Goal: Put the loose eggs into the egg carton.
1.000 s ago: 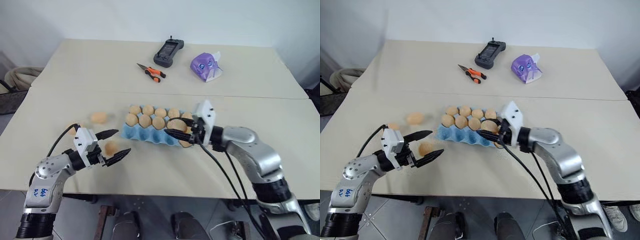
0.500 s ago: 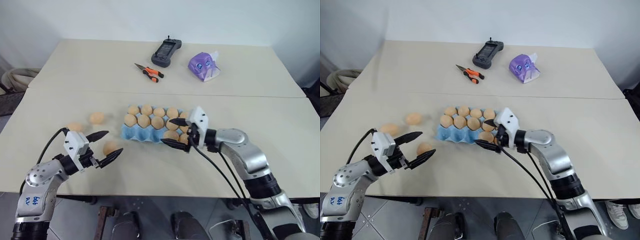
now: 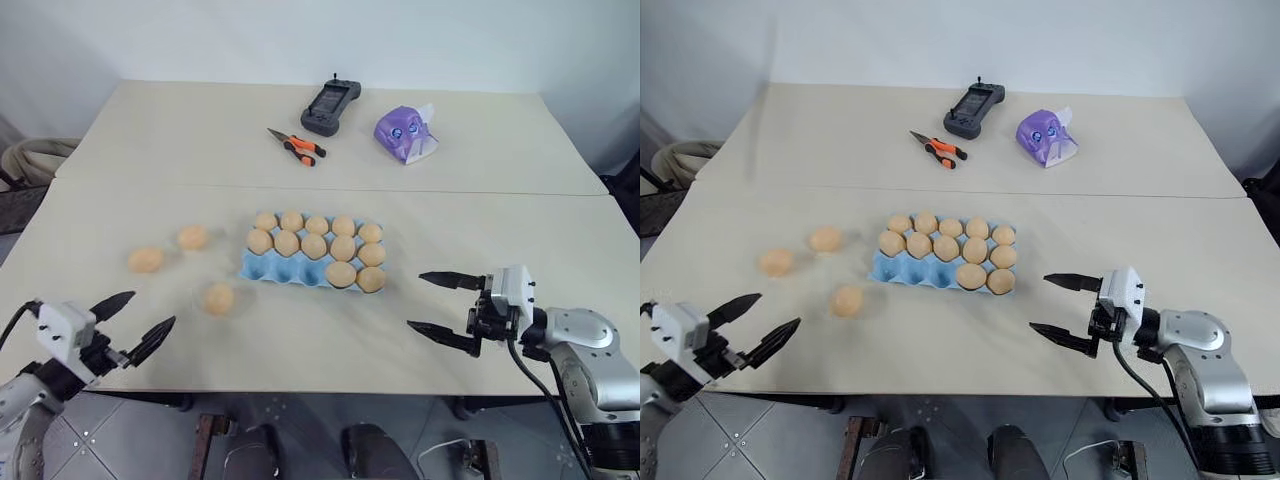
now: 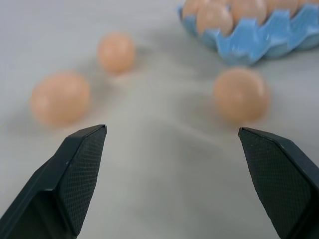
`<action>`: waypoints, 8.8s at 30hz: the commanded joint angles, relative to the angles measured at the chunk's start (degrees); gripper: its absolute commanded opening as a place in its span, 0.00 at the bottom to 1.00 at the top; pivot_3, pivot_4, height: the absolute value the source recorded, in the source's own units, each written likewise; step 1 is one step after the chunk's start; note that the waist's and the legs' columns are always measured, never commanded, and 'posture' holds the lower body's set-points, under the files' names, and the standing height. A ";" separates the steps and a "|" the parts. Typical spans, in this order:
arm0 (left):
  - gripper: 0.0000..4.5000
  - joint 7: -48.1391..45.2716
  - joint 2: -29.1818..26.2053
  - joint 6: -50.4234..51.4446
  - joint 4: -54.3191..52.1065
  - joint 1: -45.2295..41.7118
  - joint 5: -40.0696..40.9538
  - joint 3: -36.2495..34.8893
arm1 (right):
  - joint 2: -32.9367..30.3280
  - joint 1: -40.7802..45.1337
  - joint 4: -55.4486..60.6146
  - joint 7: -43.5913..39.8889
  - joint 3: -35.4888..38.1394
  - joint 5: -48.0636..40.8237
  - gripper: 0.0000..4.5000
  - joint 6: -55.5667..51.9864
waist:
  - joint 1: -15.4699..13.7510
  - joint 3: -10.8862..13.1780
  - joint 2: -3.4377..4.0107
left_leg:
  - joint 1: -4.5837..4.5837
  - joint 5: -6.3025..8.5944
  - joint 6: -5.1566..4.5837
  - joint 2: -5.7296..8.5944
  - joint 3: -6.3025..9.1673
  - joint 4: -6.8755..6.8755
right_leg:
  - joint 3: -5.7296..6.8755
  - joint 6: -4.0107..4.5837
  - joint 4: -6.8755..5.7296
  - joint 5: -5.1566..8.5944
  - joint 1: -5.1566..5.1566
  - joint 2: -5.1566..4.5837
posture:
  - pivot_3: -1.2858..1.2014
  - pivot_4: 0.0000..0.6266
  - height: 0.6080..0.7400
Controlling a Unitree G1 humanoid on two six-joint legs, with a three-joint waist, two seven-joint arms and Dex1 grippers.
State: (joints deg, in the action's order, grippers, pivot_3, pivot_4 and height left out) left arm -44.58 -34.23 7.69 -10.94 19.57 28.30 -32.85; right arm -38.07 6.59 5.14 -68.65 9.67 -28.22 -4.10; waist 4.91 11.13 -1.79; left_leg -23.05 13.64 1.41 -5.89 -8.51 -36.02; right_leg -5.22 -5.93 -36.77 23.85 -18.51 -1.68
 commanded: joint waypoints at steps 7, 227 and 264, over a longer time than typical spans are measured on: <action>1.00 -0.69 0.60 2.82 -6.46 3.51 3.40 -0.18 | 0.16 0.91 -2.51 -1.51 0.33 0.05 1.00 5.57 | -0.36 -0.02 -0.04 | -0.04 0.08 0.03 0.06 0.06 0.05 | 0.08 0.02 0.17 0.01 0.05 -0.10 | 0.52 0.24 1.00; 0.37 19.59 4.74 -7.35 41.60 -51.93 -16.36 17.21 | 11.30 -1.36 4.04 7.75 -6.17 0.05 1.00 11.45 | -1.79 0.01 -0.21 | -0.02 -0.36 -0.02 0.18 -0.06 -0.37 | 0.04 -0.13 -0.75 -0.06 -0.22 0.26 | 0.52 0.24 1.00; 0.81 -12.49 -5.35 -4.16 16.90 -34.33 -5.90 19.74 | 5.72 -8.07 3.57 7.15 0.73 -1.71 1.00 11.90 | -1.68 0.03 -0.17 | -0.01 -0.32 -0.02 0.10 0.03 -0.12 | 0.06 -0.04 -0.61 -0.02 -0.20 0.14 | 0.52 0.24 1.00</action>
State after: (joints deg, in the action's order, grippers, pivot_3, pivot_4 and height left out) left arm -56.10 -38.13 3.29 9.09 -15.76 20.67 -10.89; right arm -31.21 -1.20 8.52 -60.38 7.77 -28.19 7.31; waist 3.23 11.16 -1.96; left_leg -23.06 13.32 1.38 -5.75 -8.48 -36.12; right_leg -5.15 -5.98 -37.36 23.83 -18.70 -1.56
